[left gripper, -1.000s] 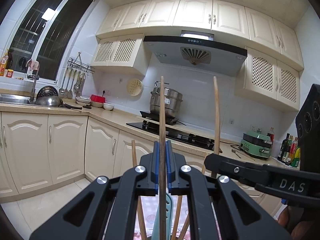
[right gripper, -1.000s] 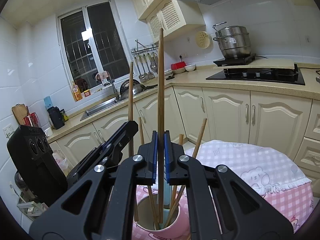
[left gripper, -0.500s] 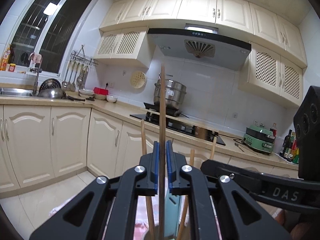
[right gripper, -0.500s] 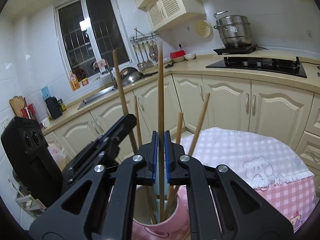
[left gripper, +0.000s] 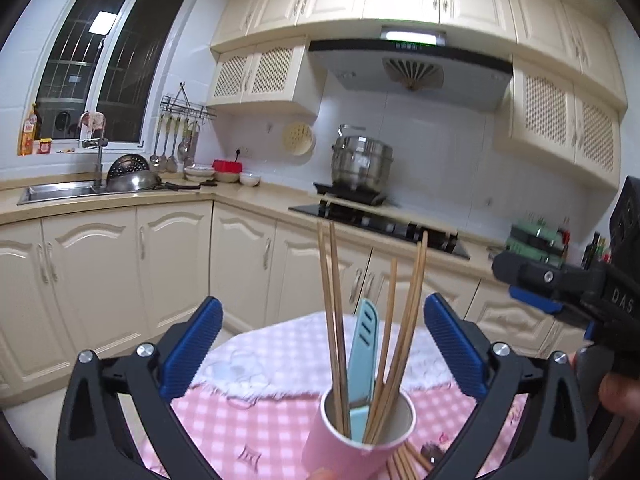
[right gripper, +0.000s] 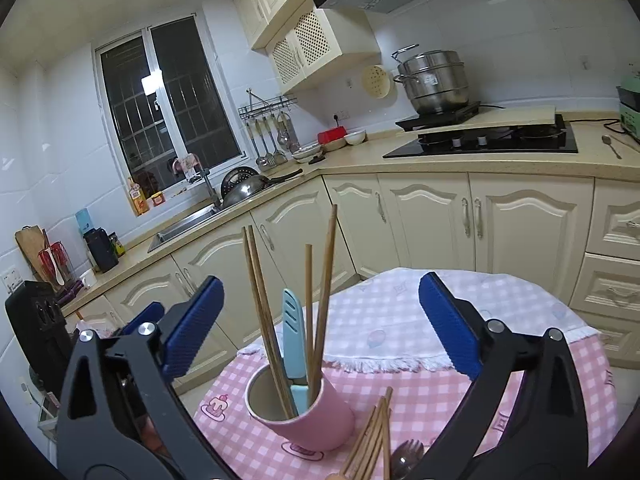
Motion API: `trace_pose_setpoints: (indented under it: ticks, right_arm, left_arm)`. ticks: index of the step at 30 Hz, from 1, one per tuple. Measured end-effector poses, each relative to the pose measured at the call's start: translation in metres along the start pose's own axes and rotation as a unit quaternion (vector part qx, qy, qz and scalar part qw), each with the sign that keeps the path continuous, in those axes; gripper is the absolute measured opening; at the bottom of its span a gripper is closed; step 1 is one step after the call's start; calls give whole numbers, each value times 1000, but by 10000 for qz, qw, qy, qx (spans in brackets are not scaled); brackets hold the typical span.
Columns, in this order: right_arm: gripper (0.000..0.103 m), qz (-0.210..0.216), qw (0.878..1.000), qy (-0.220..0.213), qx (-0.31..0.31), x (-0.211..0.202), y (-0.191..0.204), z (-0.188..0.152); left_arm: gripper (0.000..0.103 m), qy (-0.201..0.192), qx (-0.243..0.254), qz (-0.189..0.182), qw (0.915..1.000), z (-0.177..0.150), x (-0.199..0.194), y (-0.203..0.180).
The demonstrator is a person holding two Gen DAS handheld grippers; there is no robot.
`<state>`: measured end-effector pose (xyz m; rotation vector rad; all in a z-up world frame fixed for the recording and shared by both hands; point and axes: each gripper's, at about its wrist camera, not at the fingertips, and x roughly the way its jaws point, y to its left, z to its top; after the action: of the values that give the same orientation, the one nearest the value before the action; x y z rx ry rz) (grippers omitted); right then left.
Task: Organize utensils
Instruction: 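Open the right gripper and pull it back from the cup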
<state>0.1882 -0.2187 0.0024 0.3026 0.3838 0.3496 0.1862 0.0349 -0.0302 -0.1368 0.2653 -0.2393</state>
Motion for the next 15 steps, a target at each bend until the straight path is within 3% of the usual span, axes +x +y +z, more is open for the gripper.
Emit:
trace_pose_setpoints:
  ticks: [15]
  right_arm:
    - [97,-278,9988,412,17,-41,-29,-8]
  left_arm:
    - [99,541,359,106,9978,-2,-31,-23]
